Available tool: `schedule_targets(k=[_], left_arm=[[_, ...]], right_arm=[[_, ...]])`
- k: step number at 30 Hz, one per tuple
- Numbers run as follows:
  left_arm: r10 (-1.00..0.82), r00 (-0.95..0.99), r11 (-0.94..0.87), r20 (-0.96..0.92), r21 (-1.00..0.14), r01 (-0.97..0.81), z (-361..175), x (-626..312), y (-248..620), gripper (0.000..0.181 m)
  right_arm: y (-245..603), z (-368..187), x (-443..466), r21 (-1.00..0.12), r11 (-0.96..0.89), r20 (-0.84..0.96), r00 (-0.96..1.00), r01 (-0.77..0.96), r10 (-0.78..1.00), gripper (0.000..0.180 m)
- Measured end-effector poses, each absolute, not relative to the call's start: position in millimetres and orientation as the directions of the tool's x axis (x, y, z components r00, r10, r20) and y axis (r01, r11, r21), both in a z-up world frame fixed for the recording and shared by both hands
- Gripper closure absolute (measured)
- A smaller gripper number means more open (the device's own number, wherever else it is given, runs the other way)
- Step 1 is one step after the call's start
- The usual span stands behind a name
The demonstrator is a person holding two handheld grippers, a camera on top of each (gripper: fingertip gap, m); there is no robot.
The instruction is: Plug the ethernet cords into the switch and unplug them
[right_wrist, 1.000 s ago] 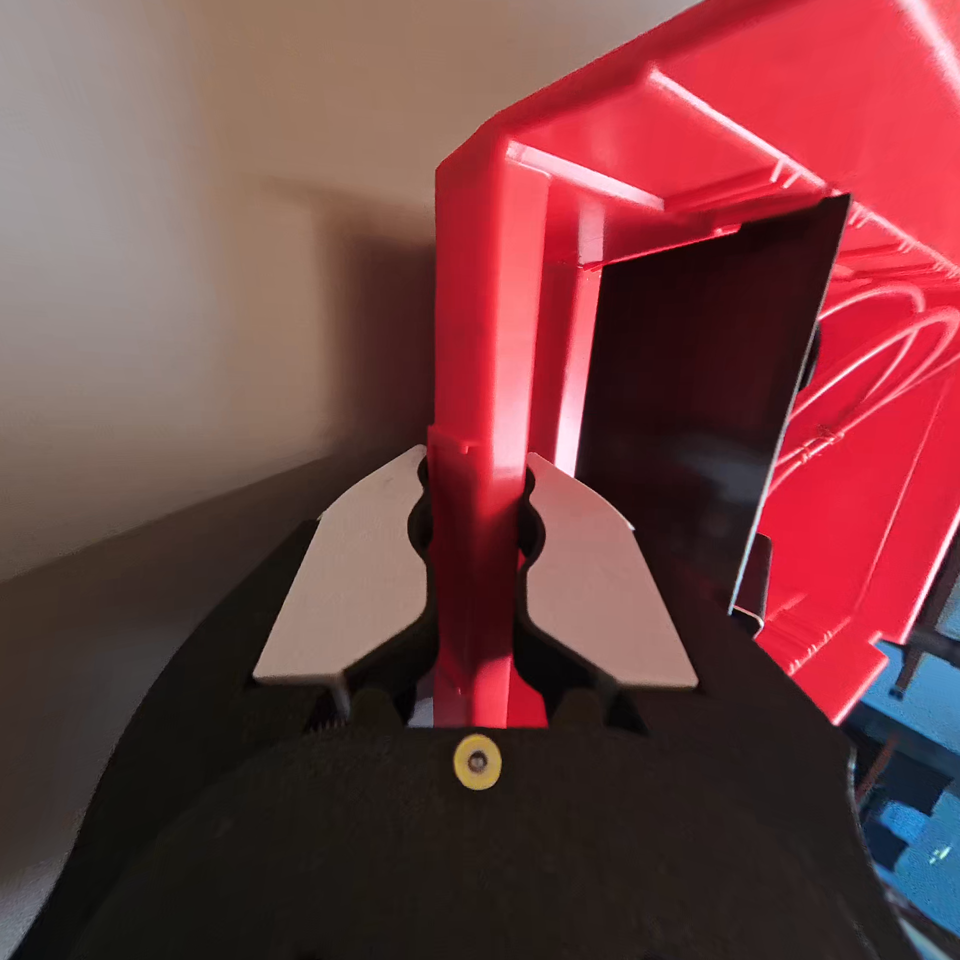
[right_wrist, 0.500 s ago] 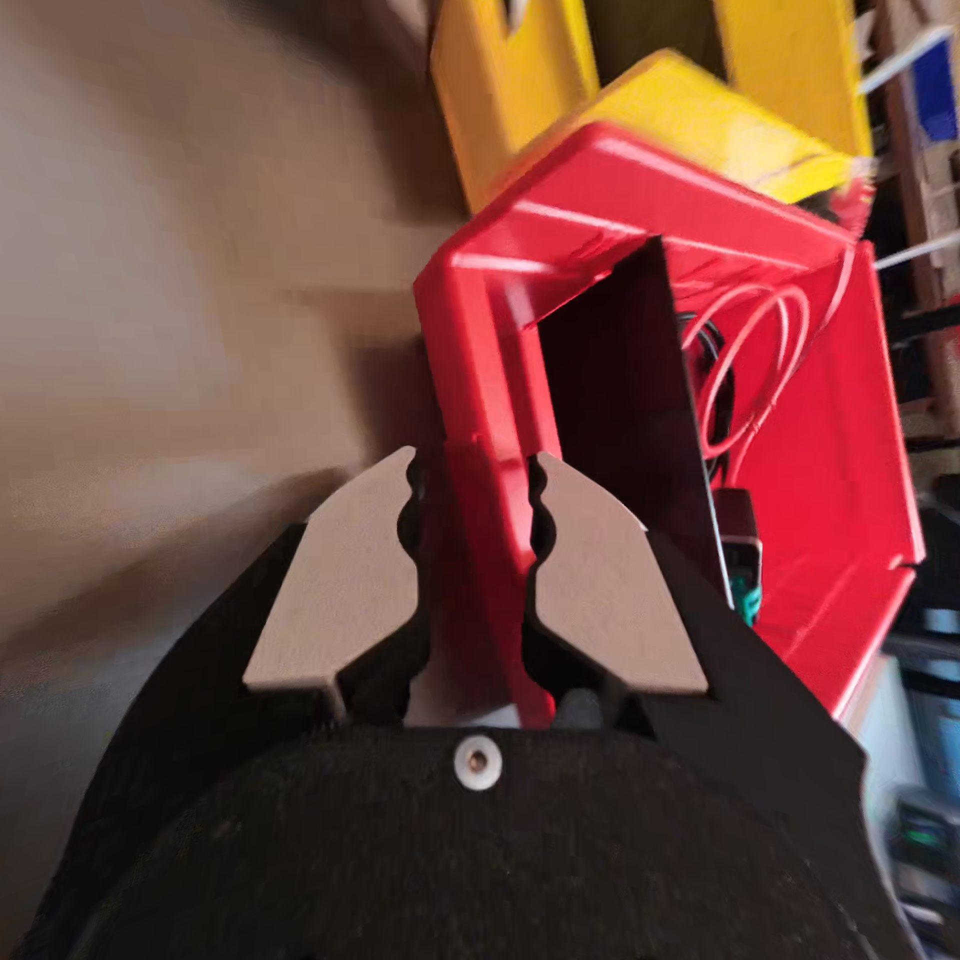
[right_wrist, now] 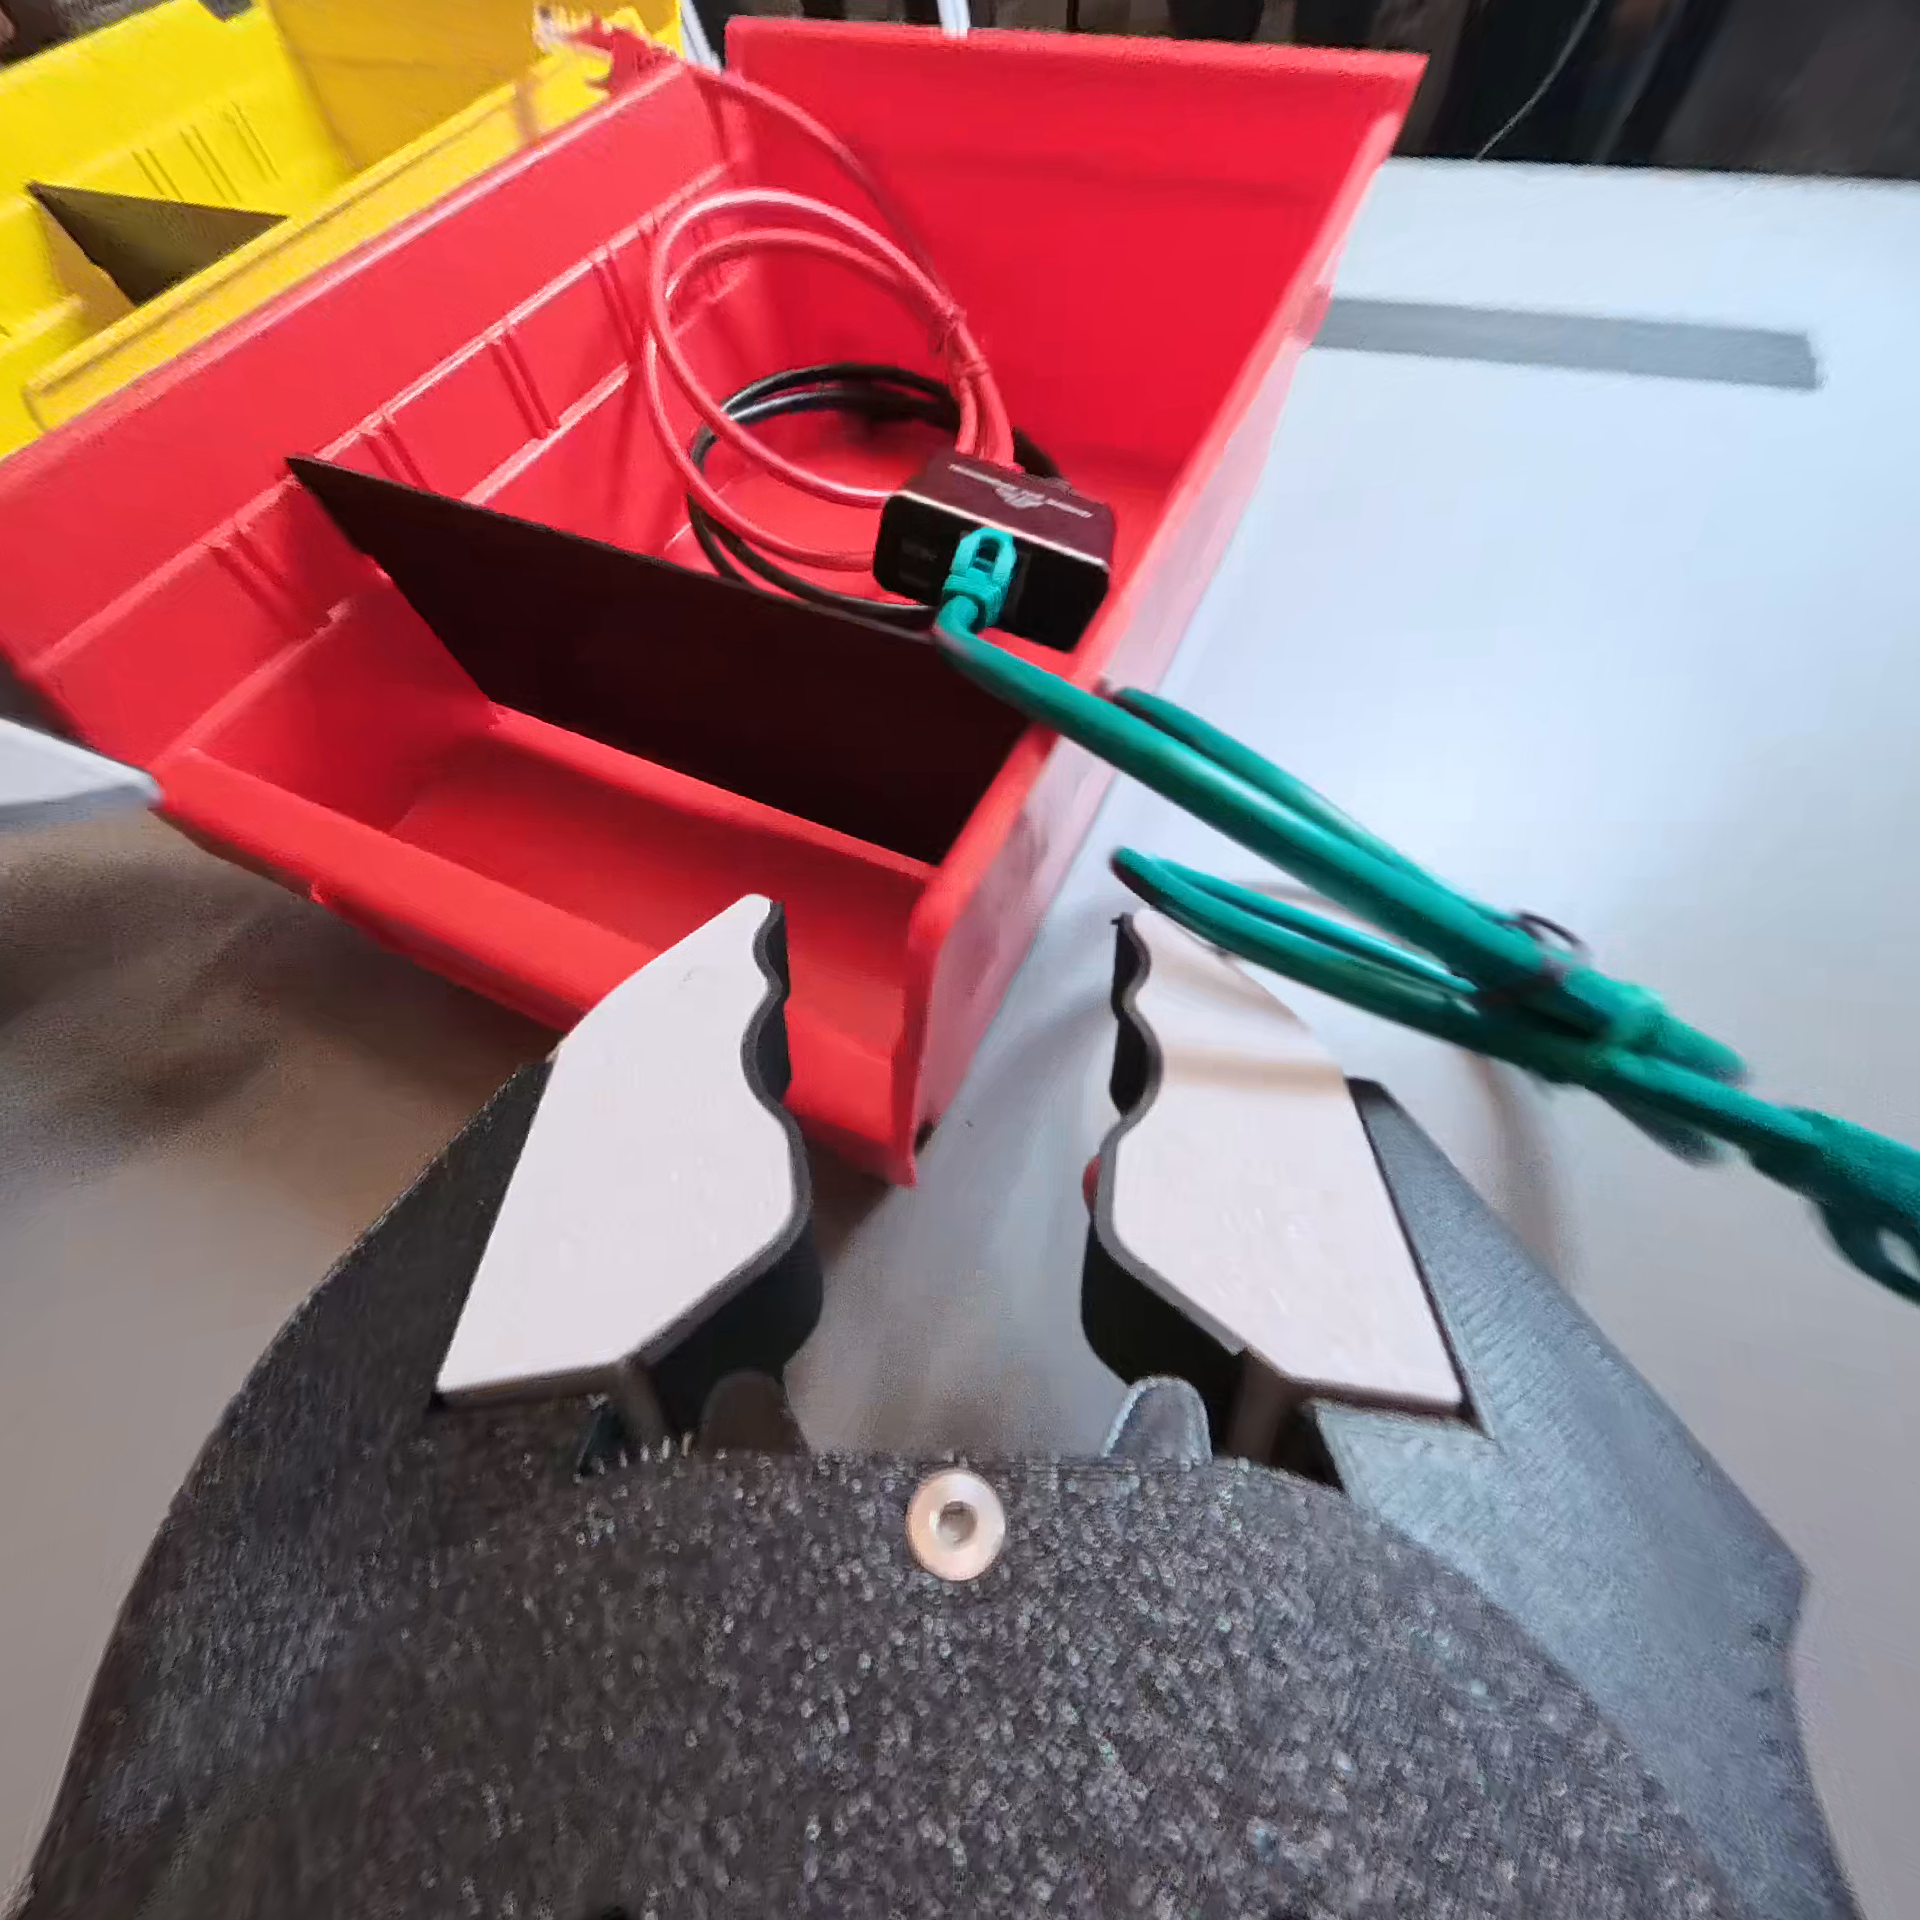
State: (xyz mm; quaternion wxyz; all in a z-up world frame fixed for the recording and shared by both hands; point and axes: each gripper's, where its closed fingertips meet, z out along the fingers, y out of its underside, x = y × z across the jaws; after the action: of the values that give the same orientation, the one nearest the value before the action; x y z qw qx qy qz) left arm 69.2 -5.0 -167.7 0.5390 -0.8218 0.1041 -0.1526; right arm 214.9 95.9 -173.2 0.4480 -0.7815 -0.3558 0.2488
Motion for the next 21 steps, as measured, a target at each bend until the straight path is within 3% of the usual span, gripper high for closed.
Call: schedule_targets(k=[6, 13, 16, 21], left_arm=[[-0.211, 0.953, -0.390, 0.217, -0.913, 0.121, -172.9, 66.5, 31.7, 0.133], [-0.127, 0.967, -0.348, 0.221, -0.923, 0.165, -171.8, 54.2, 51.2, 0.143], [-0.100, 0.972, -0.344, 0.214, -0.924, 0.168, -171.7, 49.8, 55.6, 0.148], [-0.112, 0.978, -0.303, 0.175, -0.943, 0.134, -157.2, 52.9, 50.1, 0.151]], right_arm=[[111.8, -182.6, 190.8, -0.856, -0.389, -0.093, 0.638, 0.341, 0.764, 0.121], [129.4, -177.0, 197.3, -0.890, -0.390, -0.134, 0.681, 0.237, 0.720, 0.149], [134.4, -171.1, 204.4, -0.911, -0.331, -0.064, 0.709, 0.246, 0.702, 0.166], [128.2, -151.9, 211.9, -0.936, -0.216, 0.054, 0.722, 0.276, 0.689, 0.171]])
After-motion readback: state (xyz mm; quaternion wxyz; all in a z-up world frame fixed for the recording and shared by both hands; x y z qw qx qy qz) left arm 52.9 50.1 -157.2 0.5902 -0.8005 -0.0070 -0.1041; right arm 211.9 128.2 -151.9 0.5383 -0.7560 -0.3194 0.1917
